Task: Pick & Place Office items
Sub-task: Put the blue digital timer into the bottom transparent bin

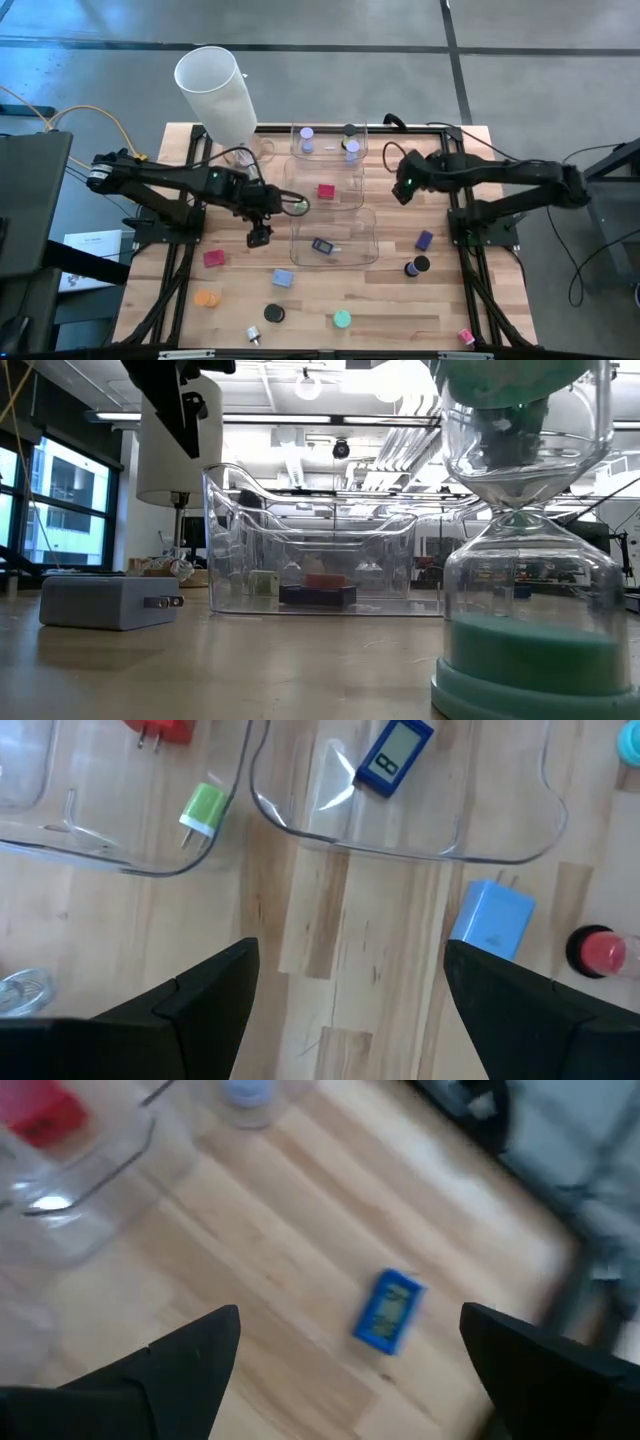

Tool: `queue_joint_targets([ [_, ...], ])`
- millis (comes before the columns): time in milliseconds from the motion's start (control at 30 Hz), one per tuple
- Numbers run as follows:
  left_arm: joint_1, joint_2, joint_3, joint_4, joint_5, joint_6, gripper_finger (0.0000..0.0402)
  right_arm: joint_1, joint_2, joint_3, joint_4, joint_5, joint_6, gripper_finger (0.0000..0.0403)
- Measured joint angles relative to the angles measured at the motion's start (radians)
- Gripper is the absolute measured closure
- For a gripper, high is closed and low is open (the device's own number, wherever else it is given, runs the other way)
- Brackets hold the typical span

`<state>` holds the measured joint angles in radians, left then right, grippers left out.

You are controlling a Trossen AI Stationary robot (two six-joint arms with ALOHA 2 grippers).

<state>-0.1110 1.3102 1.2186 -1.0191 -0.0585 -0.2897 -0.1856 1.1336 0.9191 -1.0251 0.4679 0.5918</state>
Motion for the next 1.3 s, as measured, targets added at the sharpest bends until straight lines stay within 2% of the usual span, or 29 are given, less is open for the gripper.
queue_joint_targets([
  [100,-0.01,0.0,0.0,0.004,0.0,0.0,0.0091,-0.111,-0.041,-0.099,0.119,-0.07,-0.103,0.0034],
  [233,-0.019,0.0,0.0,0.008,-0.001,0.0,0.0091,-0.206,-0.055,-0.216,0.227,-0.018,-0.151,0.0034],
  [333,-0.019,0.0,0.0,0.015,-0.002,0.0,0.0091,-0.244,-0.055,-0.292,0.283,-0.034,-0.153,0.0034],
  [600,-0.019,0.0,0.0,0.049,-0.014,0.004,0.0091,-0.311,-0.051,-0.435,0.465,-0.054,-0.155,0.0034],
  [933,-0.019,0.0,0.0,0.06,-0.029,0.005,0.0091,-0.328,-0.038,-0.493,0.596,-0.06,-0.146,0.0034],
  [1300,-0.019,0.0,0.0,0.06,-0.029,0.005,0.0091,-0.328,0.1,-0.544,0.728,-0.058,-0.122,0.0034],
])
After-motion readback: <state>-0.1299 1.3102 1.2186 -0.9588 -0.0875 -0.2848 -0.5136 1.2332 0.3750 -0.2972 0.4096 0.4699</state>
